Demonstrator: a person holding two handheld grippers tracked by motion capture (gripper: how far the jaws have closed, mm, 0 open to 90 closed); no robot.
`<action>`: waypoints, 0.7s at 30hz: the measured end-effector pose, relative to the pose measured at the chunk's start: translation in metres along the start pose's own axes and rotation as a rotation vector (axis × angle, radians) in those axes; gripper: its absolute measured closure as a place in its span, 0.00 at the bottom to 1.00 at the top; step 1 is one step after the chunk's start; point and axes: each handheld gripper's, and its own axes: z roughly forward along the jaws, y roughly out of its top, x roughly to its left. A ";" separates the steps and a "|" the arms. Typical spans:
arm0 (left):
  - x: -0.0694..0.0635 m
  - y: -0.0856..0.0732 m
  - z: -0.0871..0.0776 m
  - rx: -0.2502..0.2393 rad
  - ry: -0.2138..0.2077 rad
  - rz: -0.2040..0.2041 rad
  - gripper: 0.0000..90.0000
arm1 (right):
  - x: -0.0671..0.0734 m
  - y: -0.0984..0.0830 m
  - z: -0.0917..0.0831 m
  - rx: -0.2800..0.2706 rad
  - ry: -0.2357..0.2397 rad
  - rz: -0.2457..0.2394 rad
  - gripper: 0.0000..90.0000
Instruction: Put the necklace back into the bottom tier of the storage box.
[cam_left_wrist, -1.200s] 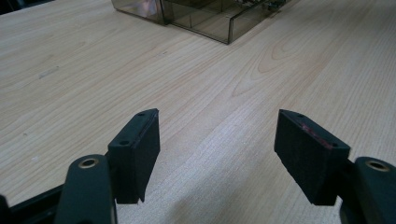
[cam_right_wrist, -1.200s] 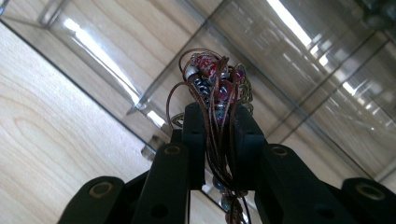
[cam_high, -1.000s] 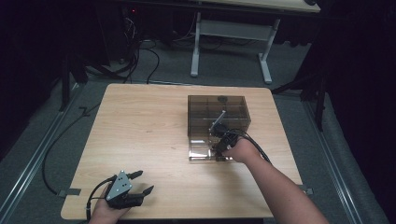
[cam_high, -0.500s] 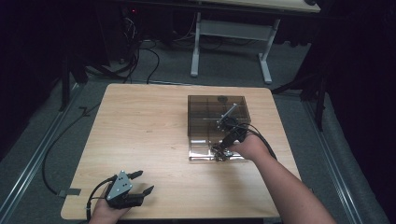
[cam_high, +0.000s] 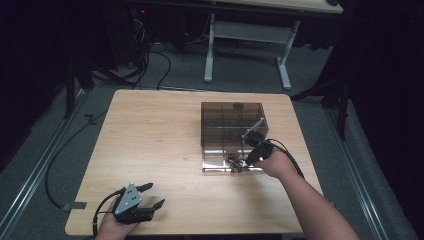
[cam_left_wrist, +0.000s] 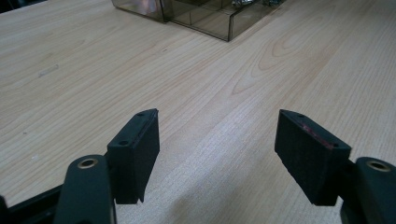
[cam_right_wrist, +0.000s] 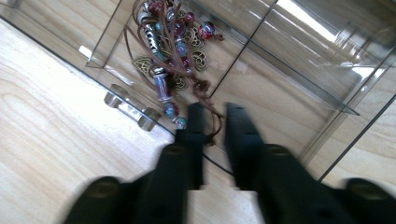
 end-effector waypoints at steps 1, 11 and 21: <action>0.000 0.000 0.000 0.000 0.000 0.000 0.35 | 0.001 0.000 0.001 0.005 -0.005 0.002 0.99; 0.000 0.000 0.000 0.000 -0.001 0.000 0.35 | 0.018 0.015 0.008 -0.034 -0.019 -0.071 1.00; 0.000 0.000 0.000 0.001 -0.003 0.003 0.35 | 0.026 0.019 0.026 0.013 -0.047 -0.068 0.99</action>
